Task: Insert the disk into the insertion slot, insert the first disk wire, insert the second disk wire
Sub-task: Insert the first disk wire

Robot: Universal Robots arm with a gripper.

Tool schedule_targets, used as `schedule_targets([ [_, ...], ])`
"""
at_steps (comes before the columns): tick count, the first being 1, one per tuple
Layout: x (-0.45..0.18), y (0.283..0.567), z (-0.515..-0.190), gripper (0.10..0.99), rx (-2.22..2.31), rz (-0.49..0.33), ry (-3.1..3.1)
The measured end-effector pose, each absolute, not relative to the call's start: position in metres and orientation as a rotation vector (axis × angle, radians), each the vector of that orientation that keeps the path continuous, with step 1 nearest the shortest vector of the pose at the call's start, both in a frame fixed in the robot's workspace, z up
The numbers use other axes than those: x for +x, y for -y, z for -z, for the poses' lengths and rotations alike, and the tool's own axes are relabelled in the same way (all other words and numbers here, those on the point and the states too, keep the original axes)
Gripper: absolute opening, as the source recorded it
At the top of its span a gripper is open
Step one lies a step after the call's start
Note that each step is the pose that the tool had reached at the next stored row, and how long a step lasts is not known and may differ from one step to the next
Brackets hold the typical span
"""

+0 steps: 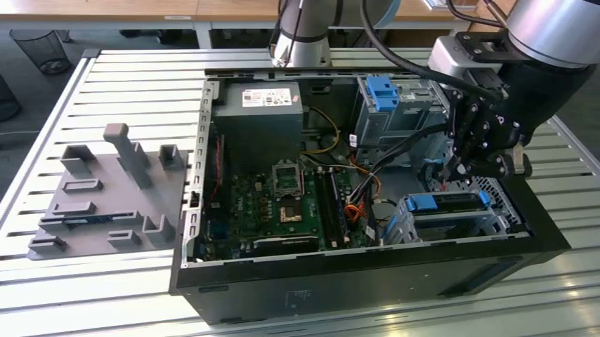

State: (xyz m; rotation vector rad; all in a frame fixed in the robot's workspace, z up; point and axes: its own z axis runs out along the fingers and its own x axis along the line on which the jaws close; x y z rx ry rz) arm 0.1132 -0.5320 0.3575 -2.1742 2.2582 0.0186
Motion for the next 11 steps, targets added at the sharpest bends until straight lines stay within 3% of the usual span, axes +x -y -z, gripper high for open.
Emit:
schedule_targets([
  [11, 0.1157, 0.5279, -0.3603, 0.106, -2.126, -0.018, -2.303],
])
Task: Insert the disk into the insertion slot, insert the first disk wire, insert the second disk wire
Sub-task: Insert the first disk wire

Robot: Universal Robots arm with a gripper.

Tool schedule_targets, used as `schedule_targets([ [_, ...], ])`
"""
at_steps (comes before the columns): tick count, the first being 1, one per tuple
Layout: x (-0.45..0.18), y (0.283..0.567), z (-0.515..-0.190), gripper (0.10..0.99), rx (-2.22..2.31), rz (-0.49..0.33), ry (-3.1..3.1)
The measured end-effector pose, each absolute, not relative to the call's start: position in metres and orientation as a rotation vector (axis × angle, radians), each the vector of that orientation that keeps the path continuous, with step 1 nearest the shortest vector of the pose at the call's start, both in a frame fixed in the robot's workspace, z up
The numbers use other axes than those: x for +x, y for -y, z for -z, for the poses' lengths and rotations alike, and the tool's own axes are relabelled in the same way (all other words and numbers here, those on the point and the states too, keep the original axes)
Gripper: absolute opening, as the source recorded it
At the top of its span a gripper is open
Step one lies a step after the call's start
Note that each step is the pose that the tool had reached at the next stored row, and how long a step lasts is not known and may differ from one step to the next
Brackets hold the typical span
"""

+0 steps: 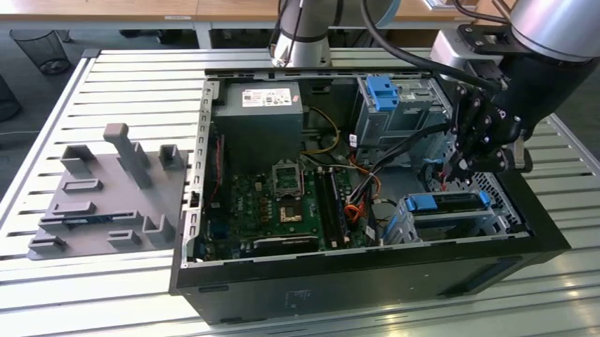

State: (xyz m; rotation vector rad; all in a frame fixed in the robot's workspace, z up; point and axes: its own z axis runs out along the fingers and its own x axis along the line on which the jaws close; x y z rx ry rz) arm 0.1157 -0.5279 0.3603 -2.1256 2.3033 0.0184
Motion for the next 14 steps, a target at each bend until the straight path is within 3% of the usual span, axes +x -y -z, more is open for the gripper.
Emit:
schedule_targets([
  [8, 0.1228, 0.5248, -0.3604, 0.114, -2.085, -0.018, -2.340],
  [9, 0.1234, 0.5244, -0.3603, 0.169, -2.078, -0.018, -2.346],
  [10, 0.1239, 0.5240, -0.3603, 0.169, -2.071, -0.018, -2.353],
  [11, 0.1244, 0.5236, -0.3603, 0.239, -2.063, -0.018, -2.359],
  [14, 0.1258, 0.5224, -0.3602, 0.239, -2.040, -0.018, -2.379],
])
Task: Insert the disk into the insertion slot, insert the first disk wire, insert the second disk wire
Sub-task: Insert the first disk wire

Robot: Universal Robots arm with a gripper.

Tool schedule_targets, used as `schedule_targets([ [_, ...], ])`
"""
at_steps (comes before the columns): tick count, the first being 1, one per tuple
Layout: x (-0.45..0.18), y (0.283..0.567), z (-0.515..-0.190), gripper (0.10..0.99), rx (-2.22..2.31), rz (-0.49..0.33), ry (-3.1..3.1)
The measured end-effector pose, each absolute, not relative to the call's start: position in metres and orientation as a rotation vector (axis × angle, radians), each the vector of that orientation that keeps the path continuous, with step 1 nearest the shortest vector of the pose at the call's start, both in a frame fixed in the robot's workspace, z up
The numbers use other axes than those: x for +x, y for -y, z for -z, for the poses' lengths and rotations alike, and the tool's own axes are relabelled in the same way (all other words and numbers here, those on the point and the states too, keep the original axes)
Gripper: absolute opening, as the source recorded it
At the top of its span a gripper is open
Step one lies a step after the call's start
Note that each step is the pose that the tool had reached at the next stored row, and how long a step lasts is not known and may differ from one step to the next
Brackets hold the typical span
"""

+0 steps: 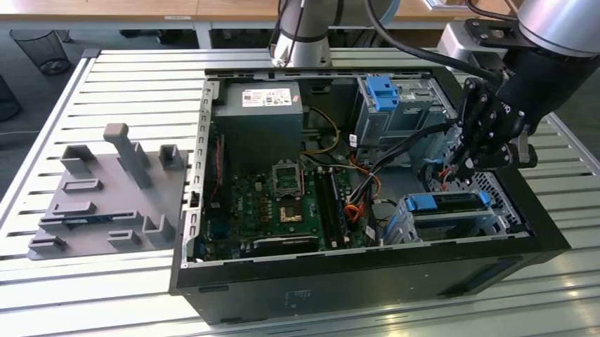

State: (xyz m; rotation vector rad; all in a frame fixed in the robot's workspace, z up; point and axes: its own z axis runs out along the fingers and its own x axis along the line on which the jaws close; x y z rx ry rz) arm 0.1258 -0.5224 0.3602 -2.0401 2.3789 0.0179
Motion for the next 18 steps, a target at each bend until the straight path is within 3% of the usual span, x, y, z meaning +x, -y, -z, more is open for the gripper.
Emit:
schedule_targets([
  [13, 0.1321, 0.5213, -0.3569, 0.247, -1.987, -0.012, -2.427],
  [14, 0.1325, 0.5212, -0.3566, 0.310, -1.984, -0.012, -2.429],
  [18, 0.1341, 0.5212, -0.3552, 0.310, -1.973, -0.011, -2.439],
])
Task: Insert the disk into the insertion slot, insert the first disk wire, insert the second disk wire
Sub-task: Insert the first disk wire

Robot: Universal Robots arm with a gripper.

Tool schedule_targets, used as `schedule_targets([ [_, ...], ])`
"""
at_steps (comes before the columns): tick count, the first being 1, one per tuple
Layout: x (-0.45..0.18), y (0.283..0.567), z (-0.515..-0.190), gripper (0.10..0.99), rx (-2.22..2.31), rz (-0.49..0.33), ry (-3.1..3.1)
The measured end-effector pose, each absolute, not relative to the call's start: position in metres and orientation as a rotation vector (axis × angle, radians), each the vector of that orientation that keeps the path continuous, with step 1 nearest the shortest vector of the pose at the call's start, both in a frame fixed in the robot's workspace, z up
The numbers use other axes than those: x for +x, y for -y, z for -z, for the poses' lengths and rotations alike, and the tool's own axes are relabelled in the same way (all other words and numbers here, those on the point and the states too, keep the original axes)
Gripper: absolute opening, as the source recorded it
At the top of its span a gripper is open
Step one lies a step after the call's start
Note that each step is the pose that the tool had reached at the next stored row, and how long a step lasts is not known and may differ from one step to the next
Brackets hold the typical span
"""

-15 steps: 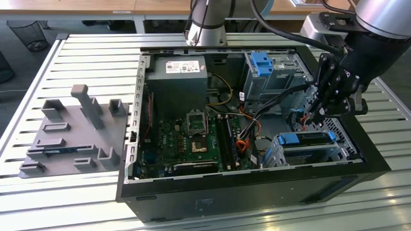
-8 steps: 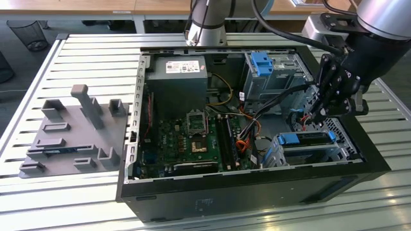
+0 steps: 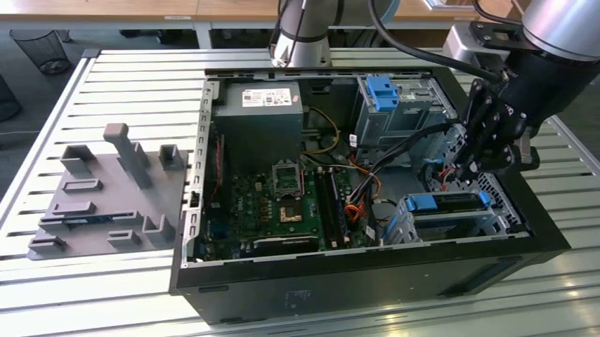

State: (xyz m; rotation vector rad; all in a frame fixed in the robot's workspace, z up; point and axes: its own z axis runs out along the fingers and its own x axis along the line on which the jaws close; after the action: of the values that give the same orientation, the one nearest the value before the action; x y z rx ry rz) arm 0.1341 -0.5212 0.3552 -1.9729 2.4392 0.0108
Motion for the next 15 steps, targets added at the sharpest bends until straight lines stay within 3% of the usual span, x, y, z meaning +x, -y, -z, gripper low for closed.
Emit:
schedule_targets([
  [8, 0.1355, 0.5211, -0.3515, 0.310, -1.958, -0.002, -2.457],
  [12, 0.1364, 0.5202, -0.3510, 0.173, -1.954, 0.007, -2.466],
  [15, 0.1367, 0.5201, -0.3510, 0.165, -1.968, 0.007, -2.455],
])
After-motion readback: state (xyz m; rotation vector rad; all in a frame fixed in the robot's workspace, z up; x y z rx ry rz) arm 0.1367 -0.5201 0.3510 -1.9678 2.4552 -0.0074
